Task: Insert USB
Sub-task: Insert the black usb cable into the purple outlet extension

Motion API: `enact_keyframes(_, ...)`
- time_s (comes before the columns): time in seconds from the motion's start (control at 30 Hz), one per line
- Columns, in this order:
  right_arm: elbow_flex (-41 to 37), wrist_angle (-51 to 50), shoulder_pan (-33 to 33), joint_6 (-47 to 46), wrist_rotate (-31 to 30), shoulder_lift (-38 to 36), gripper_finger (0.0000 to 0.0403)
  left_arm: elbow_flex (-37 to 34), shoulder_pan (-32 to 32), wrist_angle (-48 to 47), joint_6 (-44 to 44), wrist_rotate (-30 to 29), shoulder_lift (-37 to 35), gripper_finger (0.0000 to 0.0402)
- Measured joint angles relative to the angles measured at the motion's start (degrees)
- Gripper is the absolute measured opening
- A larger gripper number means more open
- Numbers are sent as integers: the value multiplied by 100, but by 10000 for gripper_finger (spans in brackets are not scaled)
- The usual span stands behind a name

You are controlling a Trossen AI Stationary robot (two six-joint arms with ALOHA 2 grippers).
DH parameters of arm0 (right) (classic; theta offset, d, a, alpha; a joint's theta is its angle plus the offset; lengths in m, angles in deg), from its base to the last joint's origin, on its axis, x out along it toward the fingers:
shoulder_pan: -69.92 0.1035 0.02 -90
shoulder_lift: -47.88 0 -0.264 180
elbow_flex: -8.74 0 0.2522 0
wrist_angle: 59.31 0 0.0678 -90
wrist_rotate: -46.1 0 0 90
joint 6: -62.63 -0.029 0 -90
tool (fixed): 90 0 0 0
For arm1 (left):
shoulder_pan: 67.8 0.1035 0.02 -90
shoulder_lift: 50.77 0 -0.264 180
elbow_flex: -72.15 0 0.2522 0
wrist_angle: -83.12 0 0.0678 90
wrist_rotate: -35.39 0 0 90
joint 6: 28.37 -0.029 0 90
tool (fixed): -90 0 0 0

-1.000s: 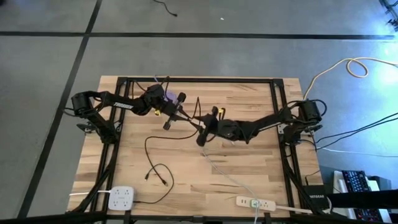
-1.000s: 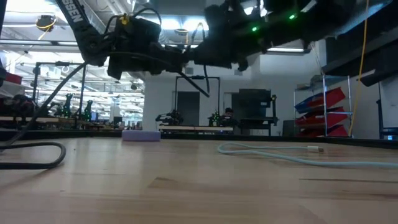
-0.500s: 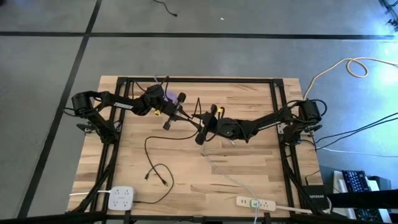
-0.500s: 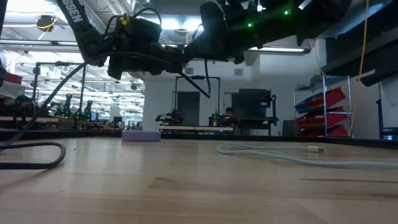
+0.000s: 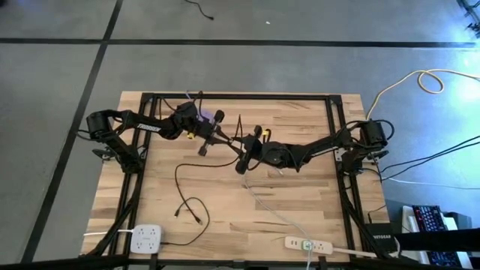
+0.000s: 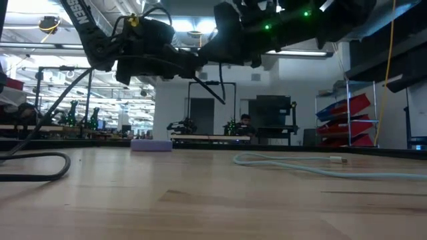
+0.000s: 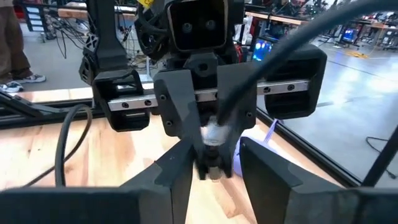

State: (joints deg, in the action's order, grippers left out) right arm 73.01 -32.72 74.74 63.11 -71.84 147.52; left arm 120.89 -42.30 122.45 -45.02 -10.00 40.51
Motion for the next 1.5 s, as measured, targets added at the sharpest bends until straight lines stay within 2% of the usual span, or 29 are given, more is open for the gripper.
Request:
enact_keyframes(0.3, -5, -5, 2, 109, -51, 6, 36, 0, -8, -86, 19, 91, -2, 17)
enact_keyframes(0.63, -1, 225, 2, 133, 4, 6, 77, 7, -15, -303, -184, -23, -11, 17)
enact_keyframes(1.03, -1, 59, 2, 135, 96, 6, 14, 4, -15, -296, -199, 4, -9, 17)
enact_keyframes(1.33, 4, 5, 2, 129, -6, 3, 39, 4, -11, -184, -174, 5, -4, 17)
enact_keyframes(1.5, 4, 10, 2, 133, -9, -1, 41, 2, -11, -128, -158, 4, -3, 17)
